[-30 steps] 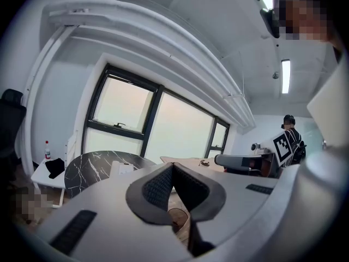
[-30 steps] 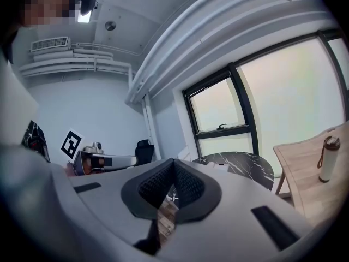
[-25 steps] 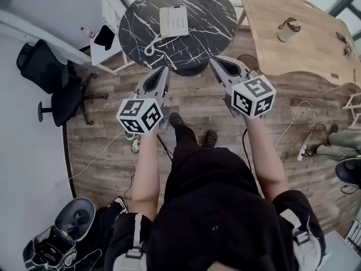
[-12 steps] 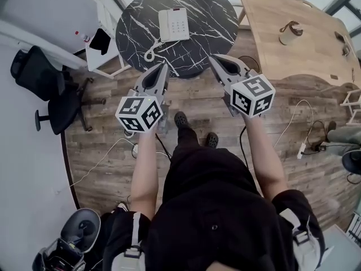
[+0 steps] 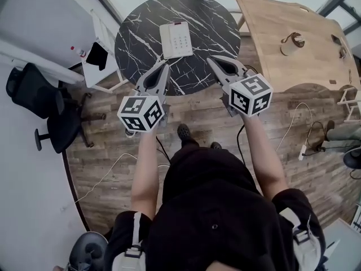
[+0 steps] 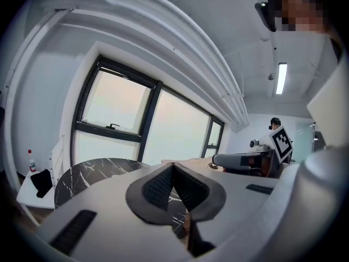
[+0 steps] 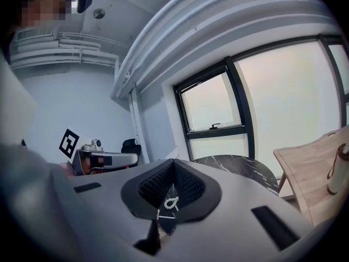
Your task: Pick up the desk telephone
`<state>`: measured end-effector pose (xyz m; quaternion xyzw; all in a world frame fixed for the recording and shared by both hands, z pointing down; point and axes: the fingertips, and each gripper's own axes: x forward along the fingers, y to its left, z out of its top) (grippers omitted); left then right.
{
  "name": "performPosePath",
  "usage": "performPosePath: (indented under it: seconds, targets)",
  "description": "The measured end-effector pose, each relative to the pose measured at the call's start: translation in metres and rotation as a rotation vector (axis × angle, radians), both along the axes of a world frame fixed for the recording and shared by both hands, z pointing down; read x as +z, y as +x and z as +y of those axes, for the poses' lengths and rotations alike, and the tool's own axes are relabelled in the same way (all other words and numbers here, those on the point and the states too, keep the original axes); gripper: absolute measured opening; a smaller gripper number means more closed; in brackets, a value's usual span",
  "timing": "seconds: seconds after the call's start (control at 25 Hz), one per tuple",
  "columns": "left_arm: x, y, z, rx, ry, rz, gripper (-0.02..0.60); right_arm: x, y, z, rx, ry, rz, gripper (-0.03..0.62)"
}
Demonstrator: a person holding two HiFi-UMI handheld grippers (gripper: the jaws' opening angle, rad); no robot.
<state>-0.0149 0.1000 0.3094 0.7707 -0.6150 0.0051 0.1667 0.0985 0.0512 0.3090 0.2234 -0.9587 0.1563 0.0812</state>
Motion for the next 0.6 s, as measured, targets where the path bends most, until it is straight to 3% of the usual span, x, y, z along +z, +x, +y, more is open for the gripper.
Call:
performPosePath:
  seconds: [0.6]
  targets:
    - [0.02, -0.069, -0.044, 0.09, -0.03, 0.025, 0.015, 0.024, -0.061, -0.035, 0.106, -0.06, 0.041, 0.029]
